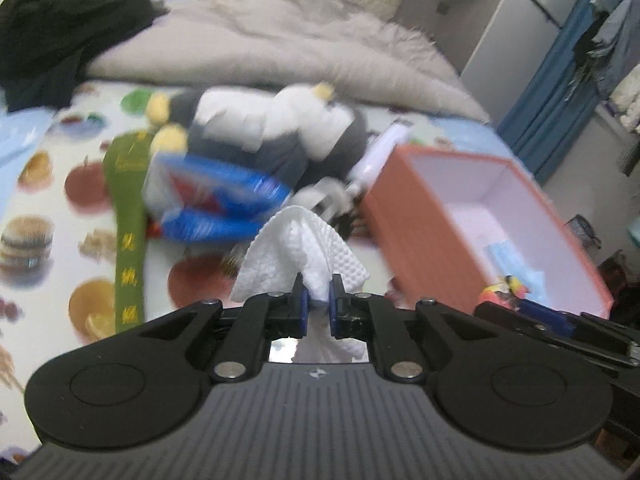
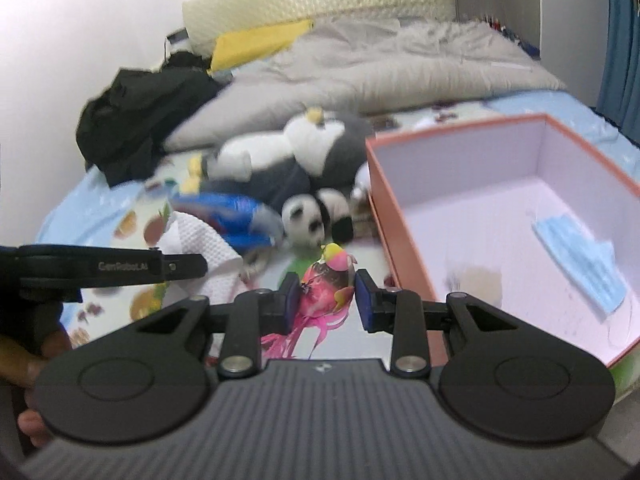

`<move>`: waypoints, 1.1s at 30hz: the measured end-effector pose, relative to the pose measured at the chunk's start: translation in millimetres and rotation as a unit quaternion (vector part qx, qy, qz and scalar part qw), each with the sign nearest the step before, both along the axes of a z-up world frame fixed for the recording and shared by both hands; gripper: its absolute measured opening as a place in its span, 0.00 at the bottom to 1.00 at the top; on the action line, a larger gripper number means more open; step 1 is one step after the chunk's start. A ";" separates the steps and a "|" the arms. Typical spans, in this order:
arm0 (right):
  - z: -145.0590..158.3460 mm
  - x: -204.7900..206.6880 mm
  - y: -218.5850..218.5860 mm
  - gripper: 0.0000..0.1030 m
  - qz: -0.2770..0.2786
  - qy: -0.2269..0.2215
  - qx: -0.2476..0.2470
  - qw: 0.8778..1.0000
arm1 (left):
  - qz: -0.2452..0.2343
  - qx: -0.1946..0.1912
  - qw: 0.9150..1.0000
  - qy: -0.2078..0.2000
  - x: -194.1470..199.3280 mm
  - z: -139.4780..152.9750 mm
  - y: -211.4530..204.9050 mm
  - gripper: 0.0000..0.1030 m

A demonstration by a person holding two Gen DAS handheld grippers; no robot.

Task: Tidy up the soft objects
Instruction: 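Carry the white tissue with the left tool while the right carries the pink toy over the box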

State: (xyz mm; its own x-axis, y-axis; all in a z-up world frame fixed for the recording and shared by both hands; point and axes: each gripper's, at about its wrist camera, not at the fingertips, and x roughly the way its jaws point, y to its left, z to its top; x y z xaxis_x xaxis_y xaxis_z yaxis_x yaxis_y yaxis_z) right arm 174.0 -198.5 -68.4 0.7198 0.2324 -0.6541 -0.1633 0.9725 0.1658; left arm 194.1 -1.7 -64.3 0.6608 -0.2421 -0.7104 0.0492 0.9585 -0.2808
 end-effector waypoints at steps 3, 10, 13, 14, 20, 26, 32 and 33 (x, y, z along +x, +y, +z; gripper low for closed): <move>21.6 3.9 -6.6 0.32 -0.005 -0.018 0.003 1.000 | -0.015 -0.006 1.000 -0.022 4.7 27.7 -11.9 0.11; 59.9 14.7 -33.5 0.33 -0.025 -0.053 0.004 0.998 | -0.051 -0.024 0.996 -0.064 22.1 78.0 -51.4 0.11; 68.4 21.1 -52.4 0.33 -0.045 -0.061 0.005 0.997 | -0.070 -0.029 0.995 -0.070 34.4 89.6 -73.2 0.12; 70.1 22.6 -57.4 0.33 -0.051 -0.063 0.005 0.997 | -0.078 -0.031 0.994 -0.070 39.6 91.4 -83.1 0.12; 65.6 35.7 -93.2 0.33 -0.087 -0.050 0.002 0.995 | -0.125 -0.033 0.990 -0.051 72.7 82.9 -133.8 0.12; 33.1 52.8 -127.6 0.33 -0.125 0.008 0.000 0.992 | -0.163 -0.026 0.986 -0.004 104.2 44.1 -175.9 0.12; -9.7 70.5 -153.7 0.33 -0.144 0.075 0.006 0.987 | -0.187 -0.019 0.981 0.055 131.5 0.6 -203.1 0.12; -16.3 72.3 -157.8 0.33 -0.147 0.085 0.007 0.985 | -0.189 -0.016 0.980 0.061 134.6 -5.4 -206.7 0.12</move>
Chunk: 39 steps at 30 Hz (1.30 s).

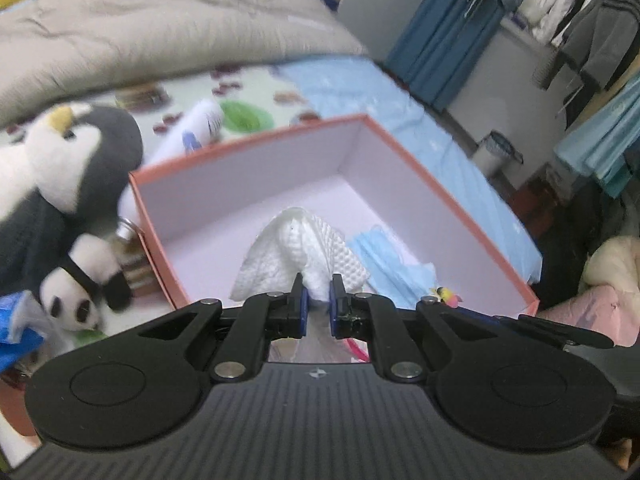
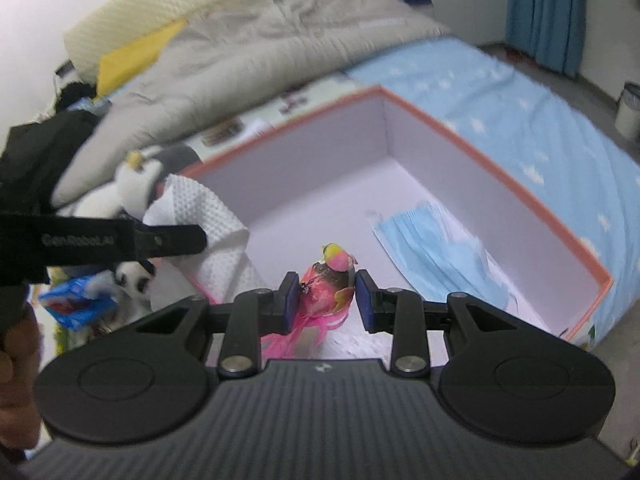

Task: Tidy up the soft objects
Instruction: 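Carry the white tissue with the left tool while the right carries the pink toy over the box, then open both tools over the pink box to drop tissue and pink toy, then reach the left tool to the red snack packet while the right reaches the keychain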

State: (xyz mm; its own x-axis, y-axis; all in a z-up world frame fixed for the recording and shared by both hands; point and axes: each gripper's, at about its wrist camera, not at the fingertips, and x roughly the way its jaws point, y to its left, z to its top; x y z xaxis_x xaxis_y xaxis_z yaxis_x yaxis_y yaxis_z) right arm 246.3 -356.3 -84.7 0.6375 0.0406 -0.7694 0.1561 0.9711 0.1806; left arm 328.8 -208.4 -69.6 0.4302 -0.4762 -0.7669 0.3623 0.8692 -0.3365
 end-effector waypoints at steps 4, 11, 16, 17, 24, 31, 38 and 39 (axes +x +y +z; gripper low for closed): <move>-17.5 5.1 -10.0 0.34 -0.008 0.024 0.007 1.000 | -0.009 0.009 1.000 0.014 9.2 -16.0 -10.8 0.12; -26.2 9.0 -18.2 0.53 -0.011 0.040 0.017 0.999 | -0.011 0.030 0.999 0.016 14.5 -22.0 -14.6 0.47; -14.3 1.9 -18.5 0.53 -0.012 0.023 0.017 1.000 | -0.007 0.029 1.000 -0.003 1.8 -3.7 -8.5 0.47; -10.0 -1.1 -17.4 0.53 -0.012 0.017 0.016 1.000 | -0.007 0.028 1.000 -0.008 -2.2 1.6 -7.0 0.47; 26.4 -30.9 -2.6 0.53 0.002 -0.033 0.015 0.999 | 0.008 0.016 0.999 -0.051 -41.2 40.6 13.1 0.47; 56.4 -69.6 20.1 0.53 0.023 -0.079 0.011 0.997 | 0.029 0.002 0.996 -0.089 -93.3 73.1 43.0 0.47; 77.2 -112.3 44.8 0.53 0.048 -0.116 0.010 0.992 | 0.052 -0.009 0.991 -0.124 -153.7 96.2 78.3 0.47; 78.2 -117.9 48.5 0.53 0.053 -0.120 0.011 0.991 | 0.057 -0.010 0.990 -0.127 -161.6 97.0 83.2 0.47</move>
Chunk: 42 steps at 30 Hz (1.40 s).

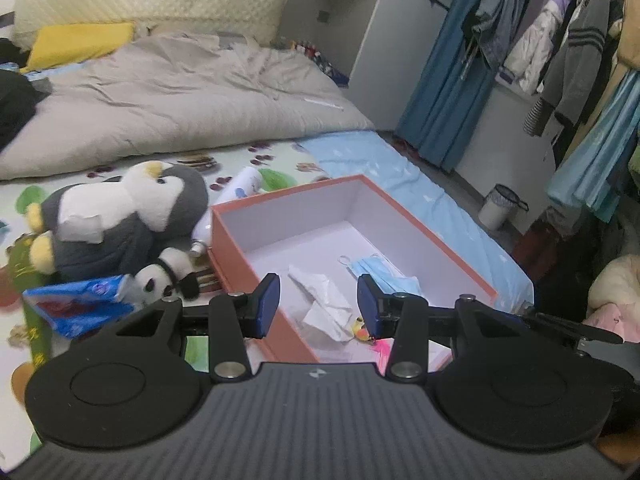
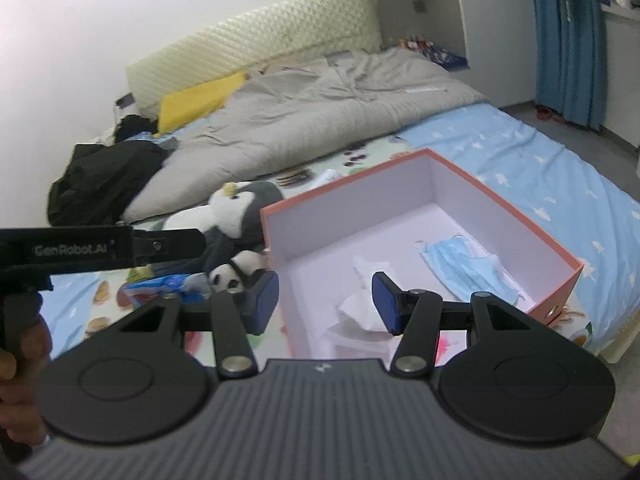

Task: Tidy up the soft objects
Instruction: 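Reach the left tool to the red snack packet while the right reaches the keychain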

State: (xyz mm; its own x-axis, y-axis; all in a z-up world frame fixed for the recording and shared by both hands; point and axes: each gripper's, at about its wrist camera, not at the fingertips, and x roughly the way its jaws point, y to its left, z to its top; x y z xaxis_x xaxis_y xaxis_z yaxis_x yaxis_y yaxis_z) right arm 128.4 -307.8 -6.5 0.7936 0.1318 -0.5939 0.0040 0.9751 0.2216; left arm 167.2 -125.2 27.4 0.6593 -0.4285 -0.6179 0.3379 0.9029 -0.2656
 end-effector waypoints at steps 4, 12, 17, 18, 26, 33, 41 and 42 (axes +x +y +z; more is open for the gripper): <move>-0.3 -20.9 14.8 0.53 0.018 -0.013 0.002 1.000 | 0.020 -0.002 1.000 -0.010 -31.8 -0.8 20.1 0.47; -17.9 -54.9 46.2 0.53 0.080 -0.021 0.005 0.997 | 0.082 0.035 0.996 -0.017 -92.0 -21.4 60.2 0.47; -27.5 -63.7 62.8 0.53 0.112 -0.009 0.003 0.994 | 0.116 0.031 0.993 -0.004 -116.5 -37.0 85.6 0.47; -29.3 -66.6 65.6 0.53 0.116 -0.008 0.002 0.993 | 0.121 0.029 0.992 -0.002 -120.3 -39.6 90.0 0.47; -42.0 -69.4 87.9 0.53 0.137 0.016 -0.003 0.990 | 0.148 0.021 0.988 0.025 -128.9 -66.9 117.2 0.49; -53.4 -60.2 105.7 0.53 0.148 0.036 -0.002 0.988 | 0.158 0.011 0.987 0.038 -123.7 -89.9 137.5 0.55; -75.4 -20.7 129.4 0.53 0.176 0.063 -0.008 0.982 | 0.161 0.003 0.985 0.065 -96.5 -127.8 151.4 0.62; -78.6 -13.7 132.1 0.53 0.180 0.064 -0.008 0.982 | 0.160 0.004 0.985 0.067 -91.5 -133.0 151.8 0.63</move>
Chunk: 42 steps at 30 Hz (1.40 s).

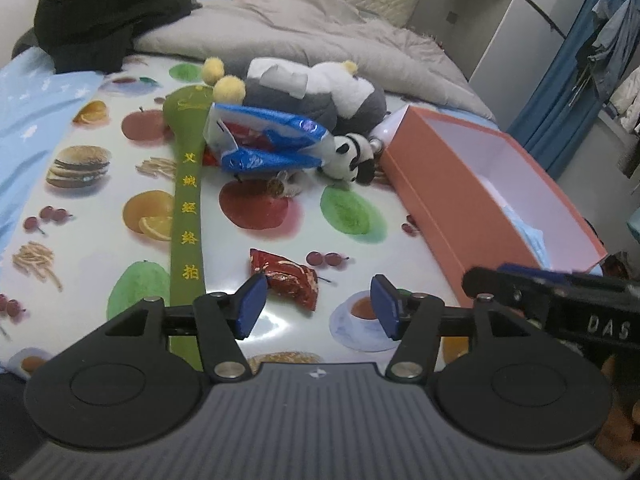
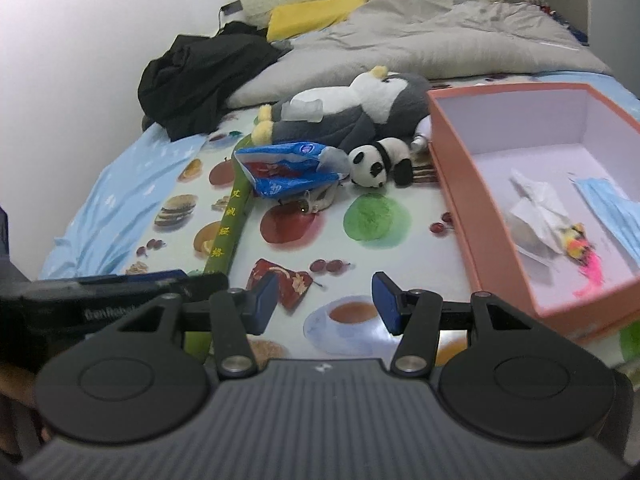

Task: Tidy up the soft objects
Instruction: 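Reach the left tool to the red snack packet while the right reaches the keychain, then grasp the red snack packet with the left tool while the right grasps the keychain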

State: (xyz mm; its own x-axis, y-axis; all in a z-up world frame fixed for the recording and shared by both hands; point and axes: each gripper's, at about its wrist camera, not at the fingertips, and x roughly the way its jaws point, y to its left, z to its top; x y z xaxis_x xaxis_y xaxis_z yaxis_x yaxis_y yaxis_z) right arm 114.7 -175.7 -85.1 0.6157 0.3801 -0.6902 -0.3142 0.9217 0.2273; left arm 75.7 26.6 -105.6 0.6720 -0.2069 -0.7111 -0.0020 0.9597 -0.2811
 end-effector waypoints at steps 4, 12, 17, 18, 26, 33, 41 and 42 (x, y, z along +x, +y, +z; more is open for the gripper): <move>-15.1 28.2 8.4 0.53 0.012 0.009 0.002 1.000 | -0.002 0.007 1.000 0.008 21.7 -21.2 0.1 0.65; -50.2 90.3 26.6 0.61 0.033 0.029 0.004 0.999 | -0.012 0.033 0.999 0.027 57.2 -60.3 -0.2 0.67; -71.3 122.6 41.8 0.61 0.050 0.040 0.000 0.998 | -0.012 0.033 0.999 0.037 71.3 -78.1 1.8 0.67; -74.7 128.6 45.1 0.61 0.052 0.041 -0.001 0.998 | -0.014 0.031 0.999 0.039 74.1 -81.0 2.2 0.67; -102.0 169.2 71.8 0.61 0.075 0.050 -0.007 0.996 | -0.018 0.038 0.998 0.045 88.4 -94.3 2.4 0.66; -121.4 195.7 94.9 0.61 0.089 0.042 -0.029 0.995 | -0.007 0.014 0.999 0.041 93.0 -96.1 13.6 0.57; -128.6 200.8 109.4 0.44 0.098 0.018 -0.072 0.992 | 0.006 -0.009 0.999 0.043 90.7 -95.3 22.3 0.54; -128.2 200.4 109.2 0.41 0.097 0.018 -0.076 0.992 | 0.008 -0.012 0.999 0.043 90.5 -95.0 23.5 0.53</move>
